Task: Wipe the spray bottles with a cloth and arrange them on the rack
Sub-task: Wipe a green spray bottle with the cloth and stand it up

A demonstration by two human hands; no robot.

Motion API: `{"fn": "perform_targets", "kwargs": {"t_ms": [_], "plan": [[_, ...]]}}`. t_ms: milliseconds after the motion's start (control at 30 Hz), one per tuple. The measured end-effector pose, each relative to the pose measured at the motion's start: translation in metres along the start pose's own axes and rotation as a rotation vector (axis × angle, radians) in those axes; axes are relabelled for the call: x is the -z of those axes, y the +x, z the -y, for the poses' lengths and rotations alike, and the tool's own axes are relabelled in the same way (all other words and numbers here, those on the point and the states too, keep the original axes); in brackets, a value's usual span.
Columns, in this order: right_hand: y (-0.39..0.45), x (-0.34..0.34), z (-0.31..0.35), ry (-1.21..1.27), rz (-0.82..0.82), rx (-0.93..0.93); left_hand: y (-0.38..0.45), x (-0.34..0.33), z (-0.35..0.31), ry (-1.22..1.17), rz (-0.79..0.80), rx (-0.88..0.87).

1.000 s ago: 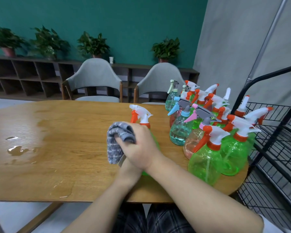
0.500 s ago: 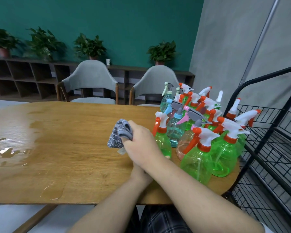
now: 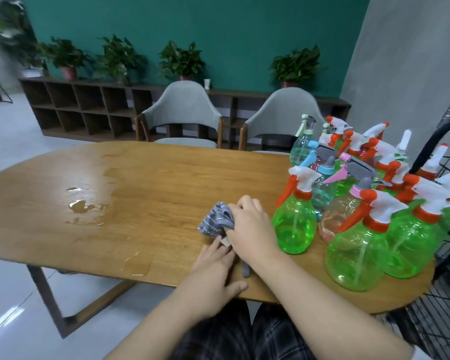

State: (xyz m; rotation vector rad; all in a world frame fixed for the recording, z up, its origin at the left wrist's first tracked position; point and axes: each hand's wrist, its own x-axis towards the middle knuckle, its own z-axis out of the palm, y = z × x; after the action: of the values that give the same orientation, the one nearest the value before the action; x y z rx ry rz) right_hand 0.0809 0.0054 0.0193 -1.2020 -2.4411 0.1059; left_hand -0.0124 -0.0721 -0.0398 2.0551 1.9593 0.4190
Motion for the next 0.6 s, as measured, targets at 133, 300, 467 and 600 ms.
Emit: {"fn": "perform_targets", "kwargs": {"t_ms": [133,300,467,600], "plan": [[-0.007,-0.012,0.016,0.006,0.200,0.027,-0.025,0.024,0.026,-0.149,-0.103,0.013],[-0.017,-0.030,0.037,0.371,0.269,-0.080,-0.040,0.048,0.047,-0.602,-0.357,0.260],[-0.029,-0.048,0.061,0.616,0.259,-0.096,-0.054,0.070,0.066,-0.886,-0.474,0.352],[-0.032,-0.052,0.081,0.677,0.237,-0.058,-0.065,0.079,0.091,-0.911,-0.656,0.392]]}}
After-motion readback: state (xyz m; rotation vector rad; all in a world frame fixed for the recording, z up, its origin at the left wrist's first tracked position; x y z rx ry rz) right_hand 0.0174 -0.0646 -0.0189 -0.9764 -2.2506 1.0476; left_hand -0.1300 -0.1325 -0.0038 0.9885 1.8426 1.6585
